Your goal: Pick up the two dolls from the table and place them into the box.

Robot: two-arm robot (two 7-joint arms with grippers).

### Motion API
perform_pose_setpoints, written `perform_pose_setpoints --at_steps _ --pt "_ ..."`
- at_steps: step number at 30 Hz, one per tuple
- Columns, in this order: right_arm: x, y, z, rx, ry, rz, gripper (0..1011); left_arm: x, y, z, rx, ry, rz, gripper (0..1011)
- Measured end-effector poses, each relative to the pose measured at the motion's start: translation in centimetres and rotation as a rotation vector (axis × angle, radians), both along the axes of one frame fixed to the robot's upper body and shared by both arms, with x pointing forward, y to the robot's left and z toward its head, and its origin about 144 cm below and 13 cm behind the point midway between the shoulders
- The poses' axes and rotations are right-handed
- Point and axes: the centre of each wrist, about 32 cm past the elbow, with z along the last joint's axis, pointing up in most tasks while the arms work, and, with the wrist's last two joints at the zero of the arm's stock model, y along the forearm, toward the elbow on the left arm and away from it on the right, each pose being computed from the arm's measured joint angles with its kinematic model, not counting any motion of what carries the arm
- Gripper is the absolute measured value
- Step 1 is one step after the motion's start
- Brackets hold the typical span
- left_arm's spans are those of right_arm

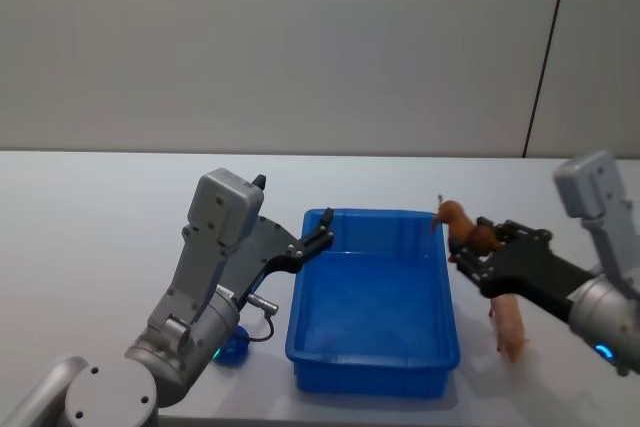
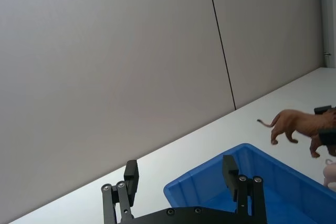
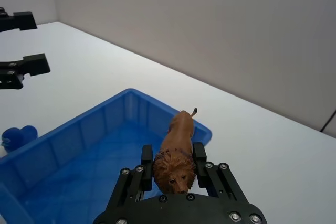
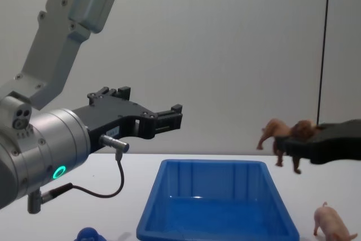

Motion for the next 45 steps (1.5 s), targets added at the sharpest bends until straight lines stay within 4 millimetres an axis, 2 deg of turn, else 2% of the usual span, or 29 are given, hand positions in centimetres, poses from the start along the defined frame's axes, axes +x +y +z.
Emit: perform_pose_setpoints --at_steps 14,17,24,25,26,33,37,45 --pt "0.7 2.6 -1.0 -0.008 0.06 0.057 440 0.0 0.0 0.0 0.0 0.0 0.0 1003" --pt "0.8 3.1 -1.1 -0.004 0.066 0.07 500 0.0 0.0 0.0 0.0 0.0 0.0 1003" --pt "0.7 3.9 -1.4 0.0 0.074 0.09 741 0.0 0.0 0.0 0.0 0.0 0.0 1003" --pt "0.7 3.9 -1.4 0.0 0.074 0.09 741 0.0 0.0 0.0 0.0 0.0 0.0 1003" --pt "0.6 4.0 -1.4 0.001 0.072 0.092 793 0.0 0.0 0.0 0.0 0.0 0.0 1003" --pt "0.4 4.1 -1.6 0.003 0.051 0.079 982 0.0 0.0 0.0 0.0 0.0 0.0 1003" --pt "0.3 3.7 -1.6 0.005 0.035 0.063 1001 0.0 0.0 0.0 0.0 0.0 0.0 1003" --pt "-0.6 1.5 -1.6 0.012 0.004 0.004 1001 0.0 0.0 0.0 0.0 0.0 0.0 1003"
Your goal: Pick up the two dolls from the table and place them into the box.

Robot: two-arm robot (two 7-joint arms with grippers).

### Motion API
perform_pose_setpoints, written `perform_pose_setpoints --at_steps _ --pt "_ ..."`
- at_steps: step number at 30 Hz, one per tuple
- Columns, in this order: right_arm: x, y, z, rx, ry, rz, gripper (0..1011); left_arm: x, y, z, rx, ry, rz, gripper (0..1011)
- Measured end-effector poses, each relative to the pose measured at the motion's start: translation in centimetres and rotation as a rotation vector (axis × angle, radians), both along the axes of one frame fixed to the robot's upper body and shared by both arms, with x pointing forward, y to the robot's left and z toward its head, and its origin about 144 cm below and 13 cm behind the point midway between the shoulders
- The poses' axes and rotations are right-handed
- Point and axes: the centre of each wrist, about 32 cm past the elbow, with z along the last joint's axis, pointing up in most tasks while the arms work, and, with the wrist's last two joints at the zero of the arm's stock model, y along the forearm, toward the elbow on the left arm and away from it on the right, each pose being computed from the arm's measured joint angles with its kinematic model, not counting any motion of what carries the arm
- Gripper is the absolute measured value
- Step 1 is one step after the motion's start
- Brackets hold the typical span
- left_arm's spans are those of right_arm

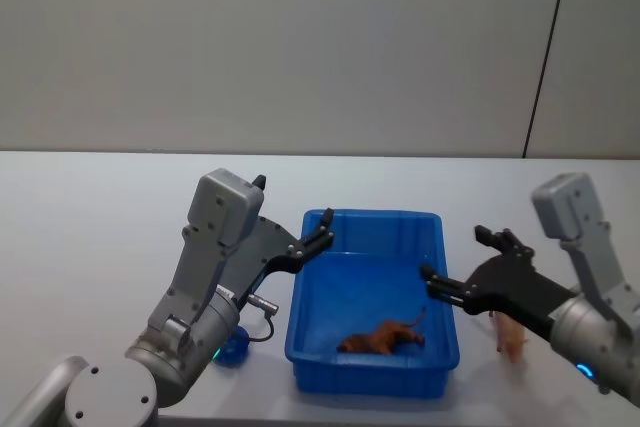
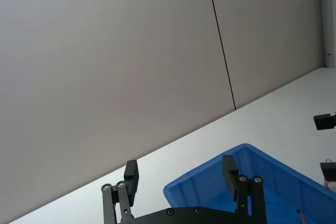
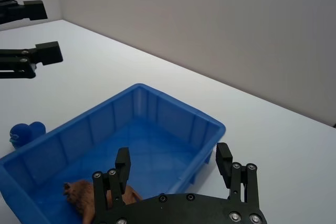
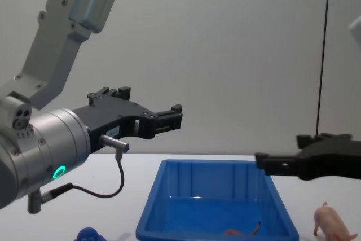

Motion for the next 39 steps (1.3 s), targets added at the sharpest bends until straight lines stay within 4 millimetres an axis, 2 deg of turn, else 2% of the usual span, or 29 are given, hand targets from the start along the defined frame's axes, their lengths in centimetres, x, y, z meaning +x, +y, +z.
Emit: perform_pose_setpoints --at_steps 19,30,39 --pt "-1.9 -3.9 -0.7 -0.027 0.046 -0.085 1001 0.0 0.0 0.0 0.0 0.0 0.0 1003" --pt "-2.0 -4.5 -1.8 -0.064 0.109 -0.105 1001 0.0 0.0 0.0 0.0 0.0 0.0 1003" --pt "-1.6 -4.2 -3.2 -0.104 0.174 -0.114 1001 0.0 0.0 0.0 0.0 0.0 0.0 1003"
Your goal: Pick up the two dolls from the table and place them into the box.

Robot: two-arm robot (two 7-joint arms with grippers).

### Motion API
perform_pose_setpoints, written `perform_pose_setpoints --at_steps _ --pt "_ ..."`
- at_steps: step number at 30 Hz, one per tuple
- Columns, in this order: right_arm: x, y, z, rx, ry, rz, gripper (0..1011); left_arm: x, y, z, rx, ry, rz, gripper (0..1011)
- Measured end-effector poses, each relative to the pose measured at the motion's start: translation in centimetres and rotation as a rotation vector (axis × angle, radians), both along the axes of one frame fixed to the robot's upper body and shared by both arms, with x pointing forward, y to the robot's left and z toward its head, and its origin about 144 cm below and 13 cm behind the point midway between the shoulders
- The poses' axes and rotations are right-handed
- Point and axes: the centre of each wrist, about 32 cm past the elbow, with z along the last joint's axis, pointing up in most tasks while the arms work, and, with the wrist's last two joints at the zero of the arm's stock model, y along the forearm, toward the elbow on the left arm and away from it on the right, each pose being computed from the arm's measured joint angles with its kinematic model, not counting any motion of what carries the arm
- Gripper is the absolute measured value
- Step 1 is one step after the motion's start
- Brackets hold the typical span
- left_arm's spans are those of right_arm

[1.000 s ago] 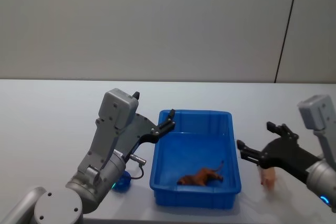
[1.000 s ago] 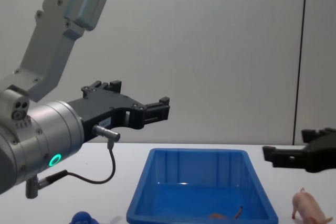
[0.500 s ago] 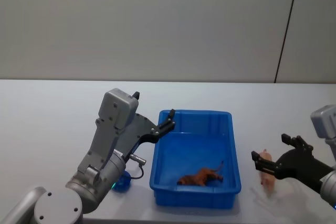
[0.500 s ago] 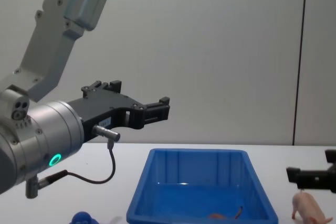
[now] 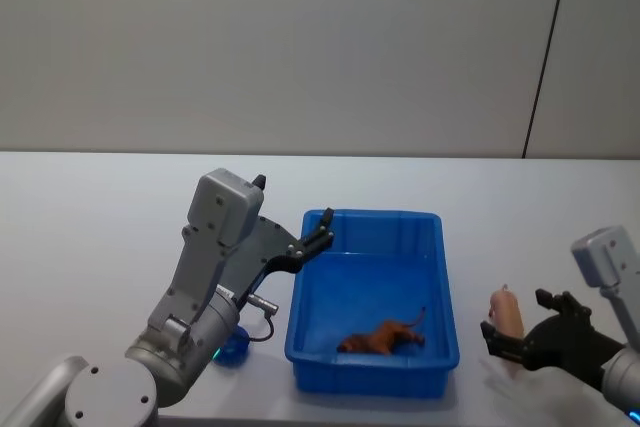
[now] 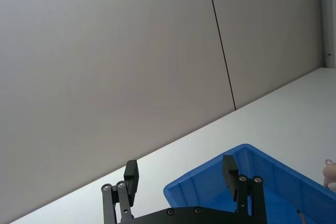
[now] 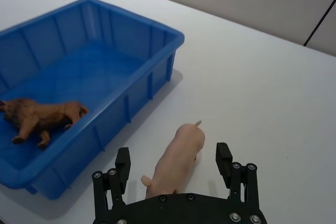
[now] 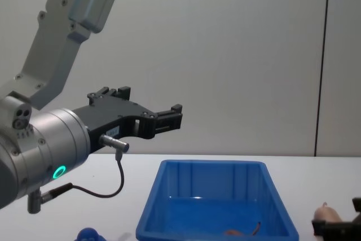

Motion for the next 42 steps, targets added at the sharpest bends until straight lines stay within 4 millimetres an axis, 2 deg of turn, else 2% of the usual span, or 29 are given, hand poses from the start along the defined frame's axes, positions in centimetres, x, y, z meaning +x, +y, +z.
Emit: perform_pose_setpoints --at_steps 13,23,24,27,28,34,42 --pt "0.5 0.8 -1.4 -0.028 0.058 -0.011 994 0.0 0.0 0.0 0.0 0.0 0.0 1003" --pt "0.8 1.1 -1.7 -0.03 0.08 -0.024 746 0.0 0.0 0.0 0.0 0.0 0.0 1003" --pt "0.8 1.1 -1.7 -0.028 0.081 -0.027 688 0.0 0.0 0.0 0.0 0.0 0.0 1003" --pt "0.8 1.2 -1.6 -0.026 0.08 -0.031 628 0.0 0.0 0.0 0.0 0.0 0.0 1003" --pt "0.8 1.2 -1.6 -0.024 0.079 -0.035 570 0.0 0.0 0.0 0.0 0.0 0.0 1003" --pt "0.9 1.1 -1.3 -0.017 0.062 -0.046 381 0.0 0.0 0.0 0.0 0.0 0.0 1003" --pt "1.0 1.0 -0.6 -0.001 0.009 -0.068 371 0.0 0.0 0.0 0.0 0.0 0.0 1003"
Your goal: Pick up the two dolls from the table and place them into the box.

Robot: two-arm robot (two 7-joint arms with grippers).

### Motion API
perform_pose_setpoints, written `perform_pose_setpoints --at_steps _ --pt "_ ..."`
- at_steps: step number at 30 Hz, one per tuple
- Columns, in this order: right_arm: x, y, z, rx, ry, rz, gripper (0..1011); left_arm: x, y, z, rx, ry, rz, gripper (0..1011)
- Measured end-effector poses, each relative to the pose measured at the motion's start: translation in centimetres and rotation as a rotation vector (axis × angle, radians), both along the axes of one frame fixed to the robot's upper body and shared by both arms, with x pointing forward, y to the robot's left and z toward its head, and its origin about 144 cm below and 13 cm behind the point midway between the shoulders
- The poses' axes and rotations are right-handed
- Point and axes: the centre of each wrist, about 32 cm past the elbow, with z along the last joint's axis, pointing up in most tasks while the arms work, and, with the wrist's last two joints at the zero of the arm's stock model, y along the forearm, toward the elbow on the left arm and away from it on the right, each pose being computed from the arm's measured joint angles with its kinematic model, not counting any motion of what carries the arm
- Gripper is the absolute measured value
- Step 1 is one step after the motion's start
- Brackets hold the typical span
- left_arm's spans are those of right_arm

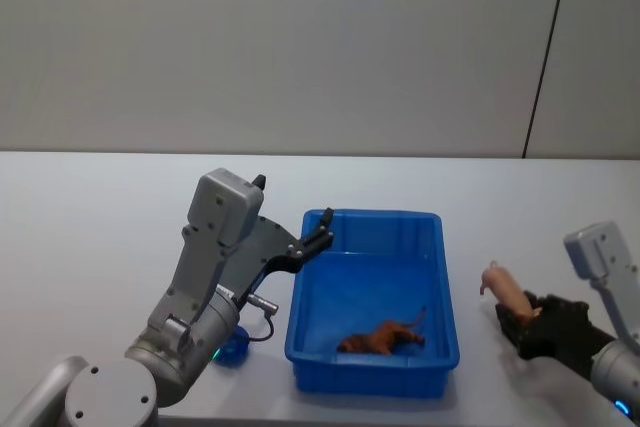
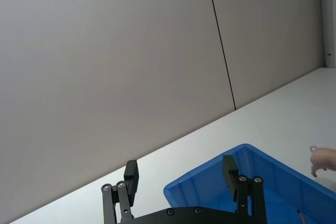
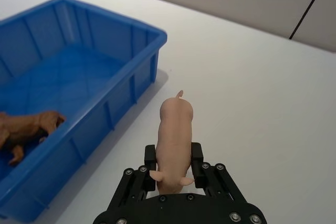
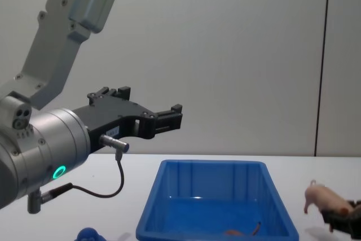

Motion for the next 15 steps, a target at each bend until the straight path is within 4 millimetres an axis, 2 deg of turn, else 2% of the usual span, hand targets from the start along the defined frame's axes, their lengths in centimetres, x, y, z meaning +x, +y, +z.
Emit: perform_pose_setpoints --at_steps 15 --pt "0.9 0.2 3.1 0.062 -0.166 0.007 371 0.0 0.0 0.0 0.0 0.0 0.0 1003"
